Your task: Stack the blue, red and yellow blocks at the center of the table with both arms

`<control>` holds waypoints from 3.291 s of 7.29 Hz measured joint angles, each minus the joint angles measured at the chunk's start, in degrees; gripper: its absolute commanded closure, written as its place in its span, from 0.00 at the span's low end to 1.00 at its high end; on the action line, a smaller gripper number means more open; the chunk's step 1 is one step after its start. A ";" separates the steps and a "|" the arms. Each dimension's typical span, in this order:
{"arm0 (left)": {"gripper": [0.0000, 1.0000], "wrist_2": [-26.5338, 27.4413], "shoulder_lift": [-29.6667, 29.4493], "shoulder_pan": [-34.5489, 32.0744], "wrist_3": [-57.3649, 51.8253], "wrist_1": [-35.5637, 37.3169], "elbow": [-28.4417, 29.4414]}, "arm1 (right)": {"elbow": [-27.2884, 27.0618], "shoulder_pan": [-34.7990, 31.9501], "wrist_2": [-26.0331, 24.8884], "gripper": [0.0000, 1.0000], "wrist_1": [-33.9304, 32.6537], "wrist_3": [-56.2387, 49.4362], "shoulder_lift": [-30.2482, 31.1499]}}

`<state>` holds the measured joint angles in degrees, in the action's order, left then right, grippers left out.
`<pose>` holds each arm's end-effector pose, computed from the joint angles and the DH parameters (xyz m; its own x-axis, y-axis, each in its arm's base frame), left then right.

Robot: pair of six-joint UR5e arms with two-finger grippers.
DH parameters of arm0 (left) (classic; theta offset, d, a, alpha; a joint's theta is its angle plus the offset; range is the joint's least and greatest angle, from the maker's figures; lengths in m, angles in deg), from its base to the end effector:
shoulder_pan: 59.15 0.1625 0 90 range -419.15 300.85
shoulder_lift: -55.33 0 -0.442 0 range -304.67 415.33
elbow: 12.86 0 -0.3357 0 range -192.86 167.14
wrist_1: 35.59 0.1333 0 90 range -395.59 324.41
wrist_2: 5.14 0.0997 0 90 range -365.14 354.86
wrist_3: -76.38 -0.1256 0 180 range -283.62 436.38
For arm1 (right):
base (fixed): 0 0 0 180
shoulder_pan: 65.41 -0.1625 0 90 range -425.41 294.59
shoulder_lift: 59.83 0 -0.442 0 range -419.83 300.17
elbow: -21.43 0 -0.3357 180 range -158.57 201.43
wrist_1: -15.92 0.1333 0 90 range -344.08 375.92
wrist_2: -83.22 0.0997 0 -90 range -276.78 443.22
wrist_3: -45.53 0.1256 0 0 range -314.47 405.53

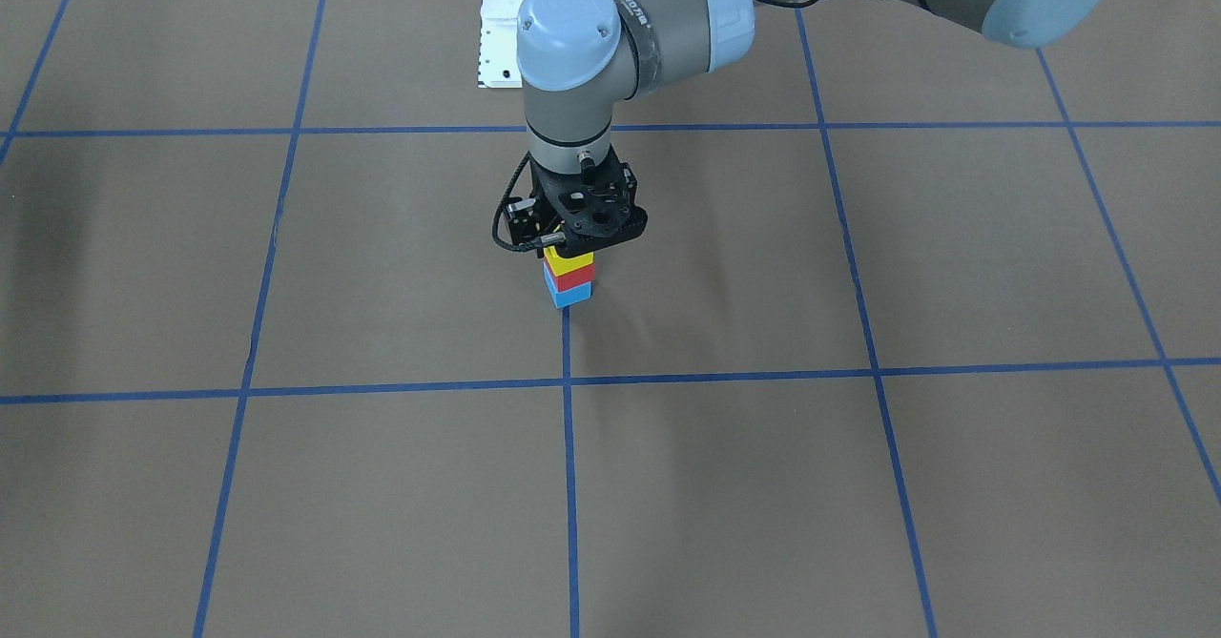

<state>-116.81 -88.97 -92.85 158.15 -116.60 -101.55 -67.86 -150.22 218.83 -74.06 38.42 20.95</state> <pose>0.5456 -0.4684 0.1671 0.6356 -0.2640 -0.7255 0.2134 0.9632 -0.1634 -0.0032 -0.5163 0.6212 0.6707 -0.2894 0.6829 0.1738 0.9564 0.2347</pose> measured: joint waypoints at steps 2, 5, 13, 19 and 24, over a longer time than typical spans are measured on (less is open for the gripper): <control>0.00 -1.85 8.50 -3.42 -11.27 5.52 -13.49 | 0.00 0.00 -0.18 0.00 0.06 -0.07 0.16; 0.00 -4.76 27.79 -12.78 -35.10 8.30 -30.78 | -0.01 -1.52 -0.47 0.00 0.18 -1.11 1.27; 0.00 -17.38 61.69 -52.87 -85.60 -4.59 -19.39 | -3.97 -10.64 -1.93 0.00 -4.97 -2.56 7.41; 0.00 -26.29 67.71 -58.28 -85.66 -12.66 -18.40 | -4.16 -10.64 -2.02 0.00 -5.12 -1.33 7.52; 0.00 -26.13 68.24 -58.40 -85.29 -12.76 -18.72 | -4.31 -10.64 -0.92 0.00 -4.96 -1.23 7.54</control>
<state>-142.94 -20.73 -151.26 72.86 -129.35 -120.27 -72.18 -160.86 217.91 -79.02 37.18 28.49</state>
